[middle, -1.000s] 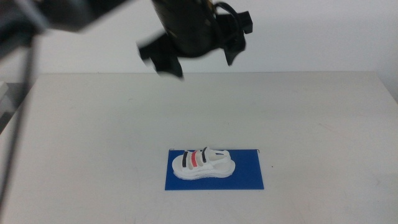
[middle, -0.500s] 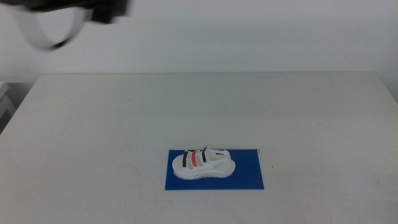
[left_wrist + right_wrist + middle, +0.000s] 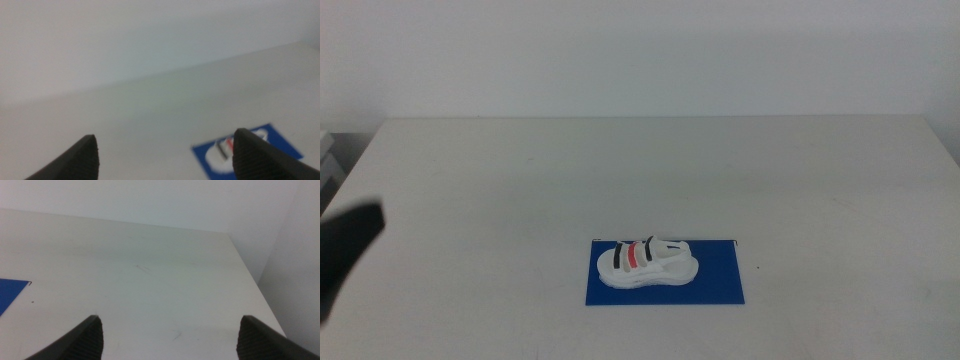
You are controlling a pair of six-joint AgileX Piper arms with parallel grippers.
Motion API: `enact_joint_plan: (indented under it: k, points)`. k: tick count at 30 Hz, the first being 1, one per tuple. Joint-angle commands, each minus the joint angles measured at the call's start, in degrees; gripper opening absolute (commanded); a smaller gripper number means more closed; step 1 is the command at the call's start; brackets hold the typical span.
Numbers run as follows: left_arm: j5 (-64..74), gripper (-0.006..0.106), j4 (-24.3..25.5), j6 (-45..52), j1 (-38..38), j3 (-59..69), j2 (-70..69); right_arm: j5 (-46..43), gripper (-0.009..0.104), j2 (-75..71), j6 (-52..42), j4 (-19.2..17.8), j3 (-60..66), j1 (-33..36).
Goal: Use one arm to grab the shoe from the table and place it on the mat.
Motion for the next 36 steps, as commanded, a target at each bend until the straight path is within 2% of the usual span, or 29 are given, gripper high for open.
enact_joint_plan:
  k: [1, 7, 9, 12, 22, 36]
  points:
    - [-6.1, 0.09, -5.4, 2.7, 5.0, 3.0, -3.1, -4.2, 0.078, 0.2, -0.6, -0.5, 0.3, -0.1]
    - [-20.1, 0.09, -25.2, 23.2, 18.0, 14.9, -8.3, -4.2, 0.078, 0.2, -0.6, -0.5, 0.3, -0.1]
    - [-27.5, 0.09, -30.3, 27.5, 21.4, 19.6, -9.1, -4.2, 0.078, 0.2, -0.6, -0.5, 0.3, -0.1]
    - [-37.2, 0.09, -34.8, 29.0, 25.2, 26.5, -11.2, -4.2, 0.078, 0.2, -0.6, -0.5, 0.3, -0.1]
    - [-38.1, 0.09, -34.9, 28.5, 31.3, 37.4, -22.3, -4.2, 0.078, 0.2, -0.6, -0.5, 0.3, -0.1]
    - [-35.0, 0.09, -35.2, 28.5, 36.3, 37.6, -26.3, -4.2, 0.078, 0.2, -0.6, -0.5, 0.3, -0.1]
